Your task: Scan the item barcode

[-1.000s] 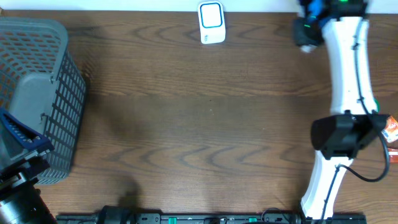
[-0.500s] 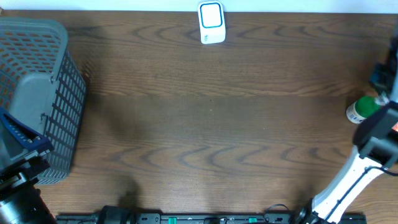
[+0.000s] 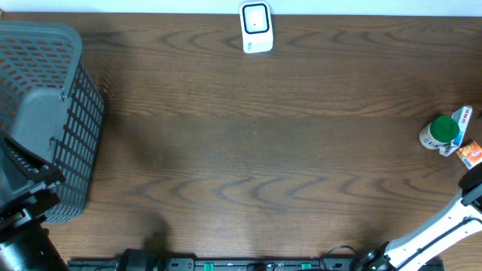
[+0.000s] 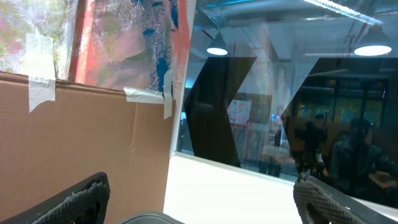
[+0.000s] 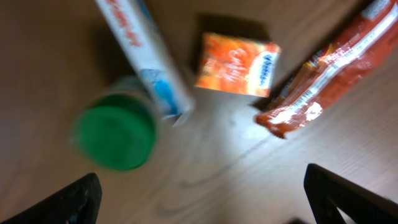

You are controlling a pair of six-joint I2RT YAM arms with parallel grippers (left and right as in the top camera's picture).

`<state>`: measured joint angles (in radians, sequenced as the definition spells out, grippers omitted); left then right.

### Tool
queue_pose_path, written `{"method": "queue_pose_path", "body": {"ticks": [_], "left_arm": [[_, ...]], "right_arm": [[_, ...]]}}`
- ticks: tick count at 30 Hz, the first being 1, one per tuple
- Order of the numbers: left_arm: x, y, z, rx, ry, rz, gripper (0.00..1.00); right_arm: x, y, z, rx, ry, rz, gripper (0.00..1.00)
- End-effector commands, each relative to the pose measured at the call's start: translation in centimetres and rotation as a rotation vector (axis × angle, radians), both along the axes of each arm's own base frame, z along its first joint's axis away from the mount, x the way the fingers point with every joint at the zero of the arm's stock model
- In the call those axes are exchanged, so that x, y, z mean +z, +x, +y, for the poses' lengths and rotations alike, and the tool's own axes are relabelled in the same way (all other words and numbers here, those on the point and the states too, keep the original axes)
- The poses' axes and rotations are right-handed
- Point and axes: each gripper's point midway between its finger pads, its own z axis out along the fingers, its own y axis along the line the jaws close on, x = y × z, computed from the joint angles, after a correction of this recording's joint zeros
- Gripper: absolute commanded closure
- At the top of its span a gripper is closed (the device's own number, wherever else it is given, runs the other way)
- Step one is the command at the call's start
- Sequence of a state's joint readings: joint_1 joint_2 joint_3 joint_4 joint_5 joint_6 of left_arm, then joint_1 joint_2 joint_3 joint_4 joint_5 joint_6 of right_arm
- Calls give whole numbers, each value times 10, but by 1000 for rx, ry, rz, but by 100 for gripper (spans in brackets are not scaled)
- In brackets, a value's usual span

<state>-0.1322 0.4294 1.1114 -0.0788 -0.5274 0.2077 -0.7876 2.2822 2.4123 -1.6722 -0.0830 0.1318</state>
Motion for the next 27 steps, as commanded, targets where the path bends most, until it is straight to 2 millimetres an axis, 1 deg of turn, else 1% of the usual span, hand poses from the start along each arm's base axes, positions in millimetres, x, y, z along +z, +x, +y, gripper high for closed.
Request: {"method": "queue_pose_path", "body": {"ticks": [1, 4, 6, 8, 9, 10, 11, 12, 13, 16, 17, 18, 19, 20, 21, 27], "left_arm": [[5, -6, 3, 16, 0, -13, 5], [5, -6, 3, 16, 0, -13, 5], [5, -6, 3, 16, 0, -13, 5], [5, -6, 3, 16, 0, -13, 5], [5, -6, 3, 16, 0, -13, 5], [5, -6, 3, 16, 0, -13, 5], [4, -6, 3, 16, 0, -13, 5], [5, -6, 3, 16, 0, -13, 5], [4, -6, 3, 16, 0, -13, 5], [5, -6, 3, 16, 0, -13, 5], [5, -6, 3, 16, 0, -13, 5], [5, -6, 3, 16, 0, -13, 5], [5, -6, 3, 16, 0, -13, 5], [5, -6, 3, 16, 0, -13, 5], [5, -6, 3, 16, 0, -13, 5], [5, -6, 3, 16, 0, -13, 5]], "right_arm": [[55, 29, 26, 47, 62, -248, 1], [105, 44, 66, 171, 98, -439, 1], [145, 50, 100, 275, 104, -566, 1], [181, 50, 133, 380, 89, -674, 1], [203, 49, 153, 446, 71, -738, 1], [216, 47, 167, 485, 58, -773, 1], [236, 43, 188, 544, 25, -820, 1], [257, 34, 214, 618, -12, -868, 1], [271, 26, 231, 683, -44, -906, 1], [304, 0, 279, 819, -102, -995, 1], [315, -13, 296, 865, -120, -1028, 1], [322, -21, 306, 890, -129, -1048, 1], [337, -45, 328, 947, -146, -1100, 1], [343, -56, 335, 966, -155, -1122, 1], [351, -73, 344, 988, -174, -1155, 1], [376, -135, 362, 1015, -275, -1268, 1]]}}
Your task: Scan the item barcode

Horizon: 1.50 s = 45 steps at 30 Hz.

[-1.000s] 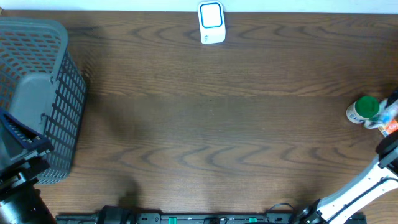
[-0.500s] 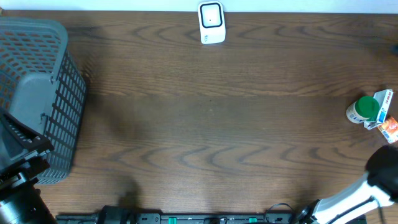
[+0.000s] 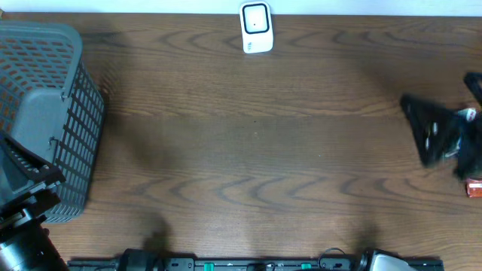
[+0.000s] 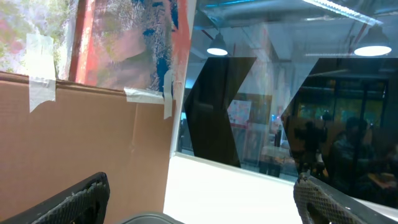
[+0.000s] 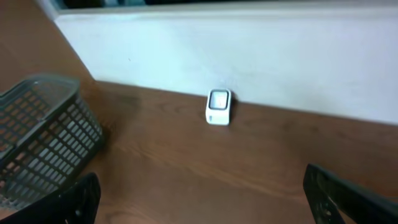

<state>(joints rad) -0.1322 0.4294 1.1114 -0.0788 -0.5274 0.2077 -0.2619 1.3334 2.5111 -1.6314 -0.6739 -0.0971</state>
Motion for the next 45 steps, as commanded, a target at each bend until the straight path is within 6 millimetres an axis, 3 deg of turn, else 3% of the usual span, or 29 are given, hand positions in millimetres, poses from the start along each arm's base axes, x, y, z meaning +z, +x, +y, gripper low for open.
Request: {"method": "queue_pose_path", "body": {"ticks": [1, 4, 9, 14, 20, 26, 30, 36, 45], "left_arm": [[5, -6, 3, 16, 0, -13, 5], [5, -6, 3, 16, 0, -13, 5], [4, -6, 3, 16, 0, -13, 5], [4, -6, 3, 16, 0, -13, 5], [5, -6, 3, 16, 0, -13, 5], [5, -6, 3, 16, 0, -13, 5], [4, -6, 3, 16, 0, -13, 5], [5, -6, 3, 16, 0, -13, 5], [4, -6, 3, 16, 0, -13, 5]], "right_arm": [[12, -35, 11, 13, -34, -85, 1], [20, -67, 16, -8, -65, -162, 1], [41, -96, 15, -35, -231, -354, 1], [58, -107, 19, -8, -411, -511, 1], [84, -116, 21, -28, -459, -645, 1], [99, -113, 21, -34, -512, -762, 1], [88, -104, 23, -8, -512, -788, 1], [47, -83, 18, -1, -503, -774, 1], [-34, -41, -1, -52, -457, -729, 1]]}}
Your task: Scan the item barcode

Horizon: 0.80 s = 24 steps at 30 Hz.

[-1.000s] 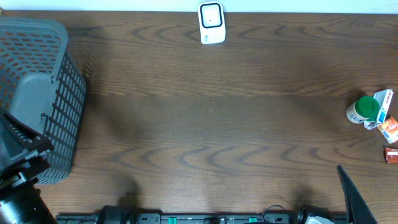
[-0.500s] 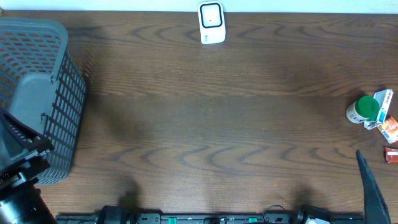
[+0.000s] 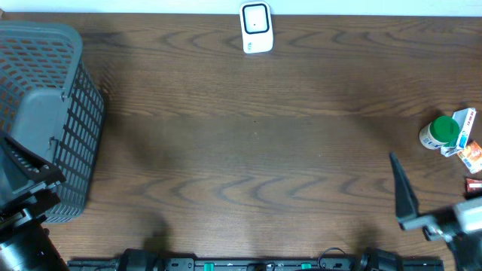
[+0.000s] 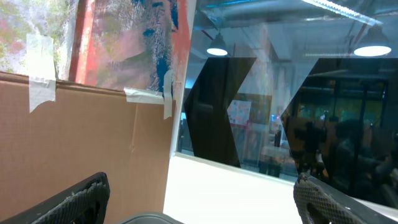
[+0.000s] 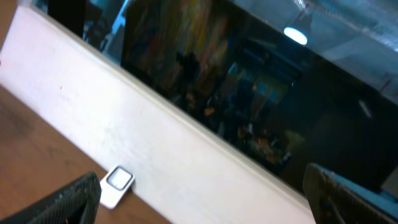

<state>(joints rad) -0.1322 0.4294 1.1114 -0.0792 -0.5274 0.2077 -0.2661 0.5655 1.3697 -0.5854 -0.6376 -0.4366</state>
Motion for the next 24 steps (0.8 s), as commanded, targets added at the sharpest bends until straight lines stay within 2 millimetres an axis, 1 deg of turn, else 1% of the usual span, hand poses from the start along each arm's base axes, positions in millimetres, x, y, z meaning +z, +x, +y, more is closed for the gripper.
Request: {"method": "queue_pose_path", "body": {"ticks": [1, 4, 5, 7, 8, 10, 16, 19, 21, 24], "left_arm": [[5, -6, 3, 16, 0, -14, 5], [5, -6, 3, 16, 0, -13, 5], [5, -6, 3, 16, 0, -13, 5], [5, -6, 3, 16, 0, -14, 5], [5, -6, 3, 16, 0, -14, 5], [5, -6, 3, 16, 0, -14, 5], [5, -6, 3, 16, 0, -14, 5], [5, -6, 3, 16, 0, -14, 5], [5, -6, 3, 16, 0, -14, 5], [5, -6, 3, 16, 0, -14, 5]], "right_arm": [[-33, 17, -18, -68, 126, 45, 1], [-52, 31, -46, -180, 349, 52, 1], [-60, 33, -52, -201, 398, 46, 1], [-73, 34, -53, -197, 416, 28, 1], [-85, 34, -51, -183, 414, 14, 1], [-101, 33, -48, -164, 400, -13, 1], [-144, 31, -44, -124, 394, -120, 1], [-154, 31, -47, -91, 483, -174, 1], [-161, 36, -52, -83, 558, -178, 1], [-182, 48, -64, -115, 666, -151, 1]]}}
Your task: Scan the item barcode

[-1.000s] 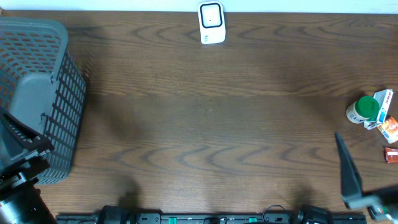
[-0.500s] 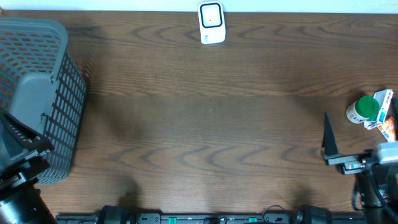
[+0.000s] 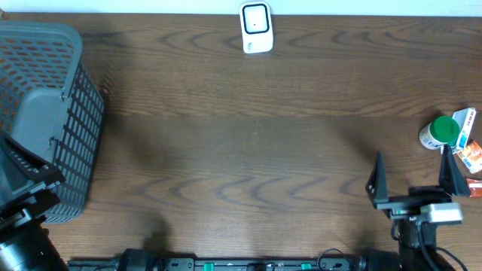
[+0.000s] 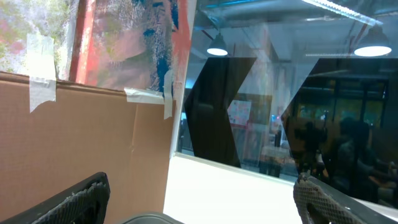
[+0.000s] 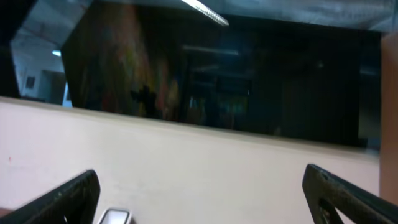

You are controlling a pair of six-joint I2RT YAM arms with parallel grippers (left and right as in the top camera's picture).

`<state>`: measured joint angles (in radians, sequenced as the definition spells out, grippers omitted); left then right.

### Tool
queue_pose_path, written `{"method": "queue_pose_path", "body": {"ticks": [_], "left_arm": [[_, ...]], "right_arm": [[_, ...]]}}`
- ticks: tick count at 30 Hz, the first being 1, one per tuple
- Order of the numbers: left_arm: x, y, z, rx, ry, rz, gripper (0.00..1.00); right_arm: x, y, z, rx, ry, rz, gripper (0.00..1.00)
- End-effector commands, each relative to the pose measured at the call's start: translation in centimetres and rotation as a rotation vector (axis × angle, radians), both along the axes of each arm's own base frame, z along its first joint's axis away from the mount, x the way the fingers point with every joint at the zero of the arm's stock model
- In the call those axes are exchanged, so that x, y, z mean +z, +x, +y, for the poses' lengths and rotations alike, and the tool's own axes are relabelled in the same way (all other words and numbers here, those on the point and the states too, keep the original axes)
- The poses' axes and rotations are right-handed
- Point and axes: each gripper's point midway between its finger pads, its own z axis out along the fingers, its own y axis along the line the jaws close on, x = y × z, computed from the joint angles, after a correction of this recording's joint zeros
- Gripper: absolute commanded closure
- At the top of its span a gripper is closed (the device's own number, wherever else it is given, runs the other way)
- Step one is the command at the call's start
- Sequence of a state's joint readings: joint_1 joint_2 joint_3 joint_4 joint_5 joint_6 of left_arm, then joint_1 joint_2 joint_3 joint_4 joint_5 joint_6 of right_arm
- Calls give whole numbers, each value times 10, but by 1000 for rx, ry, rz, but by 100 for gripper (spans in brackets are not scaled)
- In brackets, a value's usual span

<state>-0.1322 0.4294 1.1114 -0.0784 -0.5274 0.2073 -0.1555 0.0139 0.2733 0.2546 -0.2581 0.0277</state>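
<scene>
The white barcode scanner (image 3: 256,28) stands at the table's back edge; its top also shows in the right wrist view (image 5: 113,217). At the far right lie the items: a green-lidded bottle (image 3: 440,132), a white tube box (image 3: 464,120), an orange packet (image 3: 471,154) and a red packet (image 3: 475,184). My right gripper (image 3: 413,179) is open and empty, just in front of and left of the items, pointing at the back wall (image 5: 202,199). My left gripper (image 4: 199,205) is open and empty at the front left, aimed at the room.
A grey mesh basket (image 3: 71,113) stands at the left edge, with the left arm (image 3: 26,188) partly over its front. A white wall runs behind the table. A black rail (image 3: 248,263) lies along the front edge.
My right gripper was tilted and seen edge-on near the front right corner. It is now level, both fingers showing from above, facing the back wall. The left arm has not moved.
My right gripper first looked straight down on the items at the far right, open. Then it was over them, facing across the table toward the scanner. Then it stood tilted at the front right, and now level there, still empty. The items lie where they were.
</scene>
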Motion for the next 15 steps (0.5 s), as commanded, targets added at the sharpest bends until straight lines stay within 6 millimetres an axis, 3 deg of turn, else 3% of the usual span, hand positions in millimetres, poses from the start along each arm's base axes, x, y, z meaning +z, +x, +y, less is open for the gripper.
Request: {"method": "queue_pose_path", "body": {"ticks": [1, 5, 15], "left_arm": [[4, -6, 3, 16, 1, -13, 5], [4, -6, 3, 16, 1, -13, 5], [4, -6, 3, 16, 1, -13, 5]], "right_arm": [[-25, 13, -18, -7, 209, 47, 1], [-54, 26, -28, -42, 283, 99, 1], [-109, 45, -22, -52, 330, 227, 1]]}}
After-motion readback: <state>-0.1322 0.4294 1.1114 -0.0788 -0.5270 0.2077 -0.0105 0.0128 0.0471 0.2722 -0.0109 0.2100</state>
